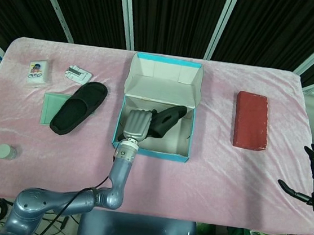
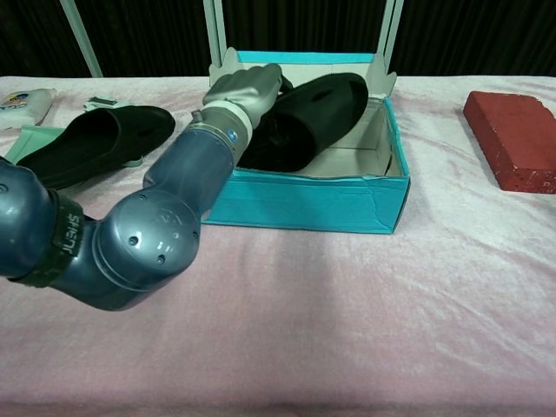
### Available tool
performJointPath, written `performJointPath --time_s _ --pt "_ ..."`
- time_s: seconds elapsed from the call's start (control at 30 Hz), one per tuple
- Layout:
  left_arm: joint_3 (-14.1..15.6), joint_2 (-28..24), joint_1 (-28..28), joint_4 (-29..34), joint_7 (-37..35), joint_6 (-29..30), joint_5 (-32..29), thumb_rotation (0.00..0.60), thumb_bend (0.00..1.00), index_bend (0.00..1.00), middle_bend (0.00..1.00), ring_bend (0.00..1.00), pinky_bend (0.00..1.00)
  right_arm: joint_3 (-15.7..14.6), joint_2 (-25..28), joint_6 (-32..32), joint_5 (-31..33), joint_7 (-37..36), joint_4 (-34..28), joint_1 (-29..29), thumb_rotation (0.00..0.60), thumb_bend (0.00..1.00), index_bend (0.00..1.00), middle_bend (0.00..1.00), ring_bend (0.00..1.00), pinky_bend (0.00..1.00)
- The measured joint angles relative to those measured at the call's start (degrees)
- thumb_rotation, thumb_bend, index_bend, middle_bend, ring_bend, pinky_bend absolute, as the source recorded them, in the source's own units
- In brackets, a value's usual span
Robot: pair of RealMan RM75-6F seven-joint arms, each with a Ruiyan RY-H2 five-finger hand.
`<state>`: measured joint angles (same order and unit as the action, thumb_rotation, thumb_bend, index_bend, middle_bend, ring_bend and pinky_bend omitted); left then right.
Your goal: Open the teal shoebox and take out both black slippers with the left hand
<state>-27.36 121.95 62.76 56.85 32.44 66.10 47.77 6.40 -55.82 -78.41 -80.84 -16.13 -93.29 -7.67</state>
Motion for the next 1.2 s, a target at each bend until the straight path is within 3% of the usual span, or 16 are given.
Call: performJointPath --time_s 0.27,0.47,0.7,0.8,0.97,1.2 --pt "0.6 -6.5 -5.3 10.5 -6.1 3.6 4.3 0.6 0.51 0.44 0.57 0.54 0.69 0.2 -0.3 0.2 -0.2 -0.3 0.3 -0.3 0.182 0.0 0.0 0.0 0.0 0.05" --pt "2.2 -14.7 -11.1 24.1 -8.7 6.9 7.8 0.6 0.5 0.43 0.57 0.54 0.69 0.4 -0.6 1.1 -0.2 0.1 0.5 -1.0 0.182 0.0 0.0 0.0 0.0 0.05" --pt "6.3 -26.9 -21.6 40.1 -11.4 13.1 12.1 0.6 0.5 0.43 0.57 0.54 0.69 0.9 -1.0 2.1 -0.5 0.7 0.4 -2.4 0.181 0.0 0.0 0.0 0.0 0.05" --pt "9.1 -30.9 -26.2 43.7 -13.2 15.7 13.8 0.6 0.5 0.43 0.57 0.54 0.69 1.0 -1.3 2.7 -0.7 0.8 0.5 -2.9 0.183 0.0 0.0 0.0 0.0 0.05" --pt "12.8 -33.6 -31.7 44.5 -15.6 18.8 14.5 0.6 0.5 0.43 0.57 0.54 0.69 1.0 -1.8 3.5 -0.8 0.9 1.0 -3.6 0.182 0.0 0.0 0.0 0.0 0.05" --pt "13.5 -33.1 -34.8 38.7 -19.2 18.1 10.7 0.6 0.5 0.43 0.58 0.54 0.69 0.9 -1.9 3.5 -0.6 0.3 1.5 -3.6 0.181 0.0 0.0 0.0 0.0 0.05"
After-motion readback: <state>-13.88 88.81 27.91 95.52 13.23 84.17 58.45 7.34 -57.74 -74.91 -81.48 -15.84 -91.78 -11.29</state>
